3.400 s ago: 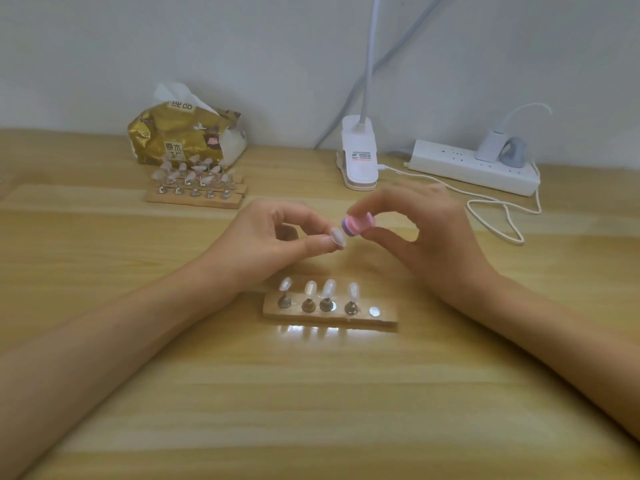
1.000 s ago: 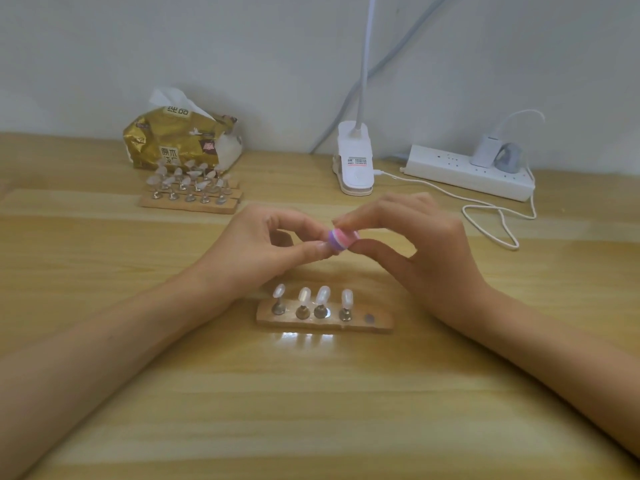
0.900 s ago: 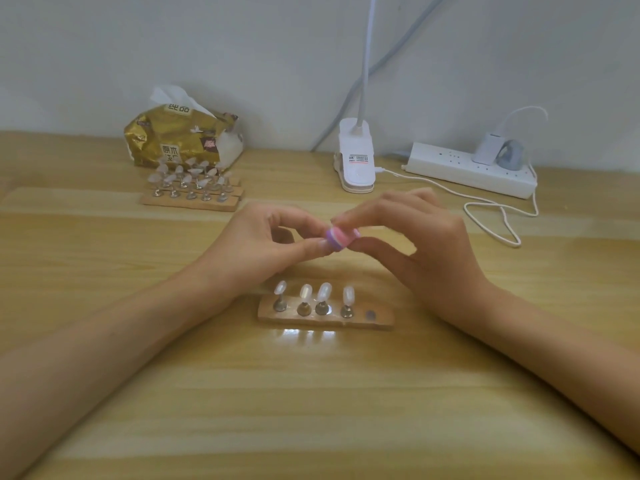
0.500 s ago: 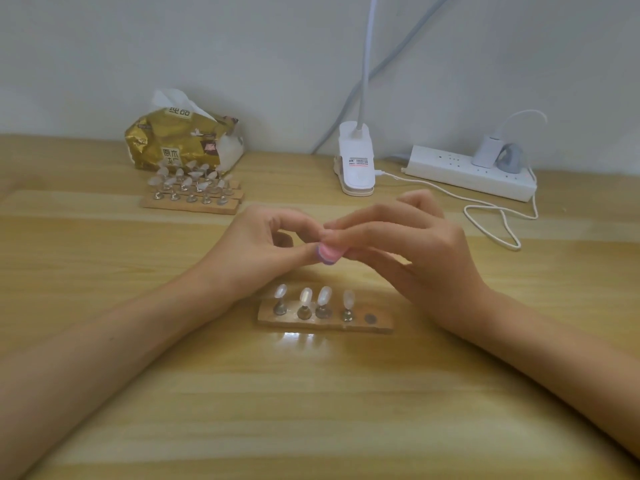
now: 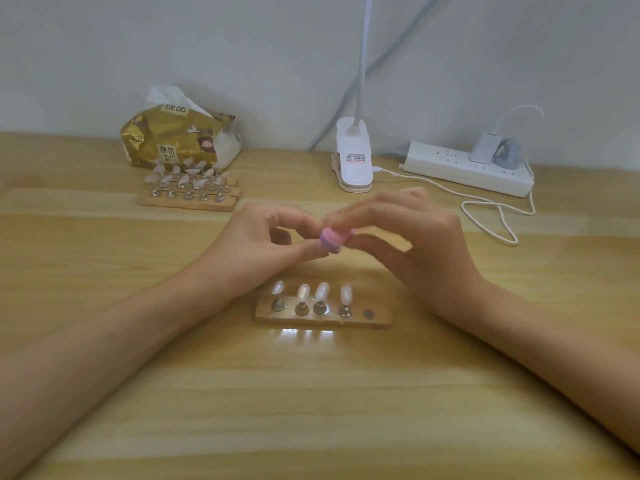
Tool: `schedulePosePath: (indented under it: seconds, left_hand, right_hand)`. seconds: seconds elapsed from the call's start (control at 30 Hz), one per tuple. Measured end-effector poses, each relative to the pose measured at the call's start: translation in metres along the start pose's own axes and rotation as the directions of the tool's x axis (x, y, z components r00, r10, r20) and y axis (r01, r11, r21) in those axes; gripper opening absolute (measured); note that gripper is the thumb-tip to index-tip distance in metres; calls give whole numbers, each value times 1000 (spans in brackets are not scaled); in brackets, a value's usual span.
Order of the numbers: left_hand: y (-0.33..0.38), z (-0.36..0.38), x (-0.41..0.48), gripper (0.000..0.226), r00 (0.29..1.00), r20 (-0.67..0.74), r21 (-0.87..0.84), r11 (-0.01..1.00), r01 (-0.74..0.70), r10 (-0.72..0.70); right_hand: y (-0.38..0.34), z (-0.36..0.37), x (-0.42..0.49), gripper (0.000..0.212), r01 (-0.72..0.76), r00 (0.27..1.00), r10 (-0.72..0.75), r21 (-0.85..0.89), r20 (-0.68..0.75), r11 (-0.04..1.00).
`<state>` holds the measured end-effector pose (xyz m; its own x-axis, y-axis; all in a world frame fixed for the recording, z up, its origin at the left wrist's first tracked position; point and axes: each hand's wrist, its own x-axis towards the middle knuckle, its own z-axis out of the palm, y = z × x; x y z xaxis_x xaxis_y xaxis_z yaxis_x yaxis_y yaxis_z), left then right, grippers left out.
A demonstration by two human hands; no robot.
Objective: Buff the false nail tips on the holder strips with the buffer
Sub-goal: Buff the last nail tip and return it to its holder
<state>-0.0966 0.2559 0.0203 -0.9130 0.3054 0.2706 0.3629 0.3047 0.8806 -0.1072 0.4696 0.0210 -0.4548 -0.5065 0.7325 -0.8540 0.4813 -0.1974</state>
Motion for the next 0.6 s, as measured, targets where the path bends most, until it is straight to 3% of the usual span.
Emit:
schedulePosePath:
  seconds: [0.07, 0.17, 0.3, 0.4, 0.5, 0.6]
  left_hand:
    - [1, 0, -1, 9, 1000, 13, -11, 1000, 2, -2]
    - [1, 0, -1, 20, 1000, -7, -24, 1000, 9, -9]
    - [2, 1, -1, 8, 1000, 3, -29, 1000, 7, -7]
    - [3, 0, -2, 20, 1000, -1, -64, 998, 20, -20]
    - [4, 1, -1, 11, 1000, 11, -40, 999, 29, -29]
    - [4, 0, -2, 21, 1000, -3, -50, 998, 23, -23]
  right_hand:
    - [1, -2, 0, 11, -51, 999, 52, 19, -1, 998]
    - [-5, 4, -1, 9, 86, 996, -86, 24, 3, 996]
    - [1, 0, 0, 15, -39, 999, 38, 105, 9, 994]
    - [1, 0, -1, 14, -1, 1000, -3, 124, 28, 992]
    - [-1, -1, 0, 16, -48, 999, 45, 147, 25, 988]
    - [-1, -2, 1, 16, -18, 1000, 15, 143, 19, 990]
